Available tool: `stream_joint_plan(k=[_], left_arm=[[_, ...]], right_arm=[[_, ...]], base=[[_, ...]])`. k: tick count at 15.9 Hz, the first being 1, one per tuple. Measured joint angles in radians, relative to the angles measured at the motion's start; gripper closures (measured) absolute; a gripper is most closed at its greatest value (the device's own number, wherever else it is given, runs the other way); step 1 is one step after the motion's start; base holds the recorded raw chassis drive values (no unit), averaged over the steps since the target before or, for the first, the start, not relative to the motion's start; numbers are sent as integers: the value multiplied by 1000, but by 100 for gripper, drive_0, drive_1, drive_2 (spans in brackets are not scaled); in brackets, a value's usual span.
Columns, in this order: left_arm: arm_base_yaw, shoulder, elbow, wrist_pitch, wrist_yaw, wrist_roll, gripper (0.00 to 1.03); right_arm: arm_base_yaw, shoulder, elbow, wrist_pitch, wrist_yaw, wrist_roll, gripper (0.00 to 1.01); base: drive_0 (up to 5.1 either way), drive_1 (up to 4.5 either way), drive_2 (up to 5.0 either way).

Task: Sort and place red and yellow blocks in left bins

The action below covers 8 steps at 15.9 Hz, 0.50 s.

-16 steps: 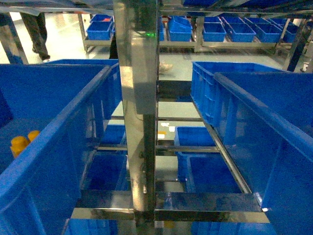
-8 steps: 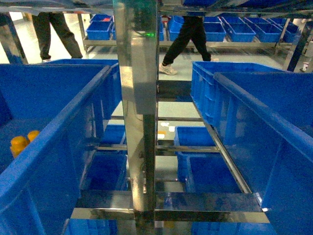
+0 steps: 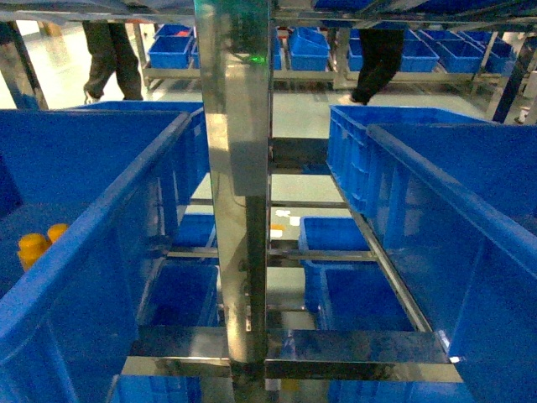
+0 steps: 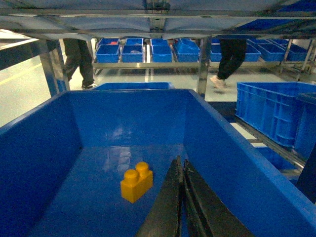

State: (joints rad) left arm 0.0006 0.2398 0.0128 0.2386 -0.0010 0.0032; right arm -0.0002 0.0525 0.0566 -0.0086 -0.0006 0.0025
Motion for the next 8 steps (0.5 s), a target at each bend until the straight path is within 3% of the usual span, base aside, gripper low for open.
stream_joint_plan(k=[4, 6, 8], left_arm=[[0, -68, 0, -66, 0, 0, 101], [0, -220, 0, -254, -2, 0, 101], [0, -229, 0, -252, -3, -1, 101]], right_arm=[[0, 0, 0, 0, 0, 0, 3], [0, 0, 0, 0, 0, 0, 3], [0, -2, 0, -2, 0, 0, 3]], base=[[0, 0, 0], [0, 0, 0], [0, 0, 0]])
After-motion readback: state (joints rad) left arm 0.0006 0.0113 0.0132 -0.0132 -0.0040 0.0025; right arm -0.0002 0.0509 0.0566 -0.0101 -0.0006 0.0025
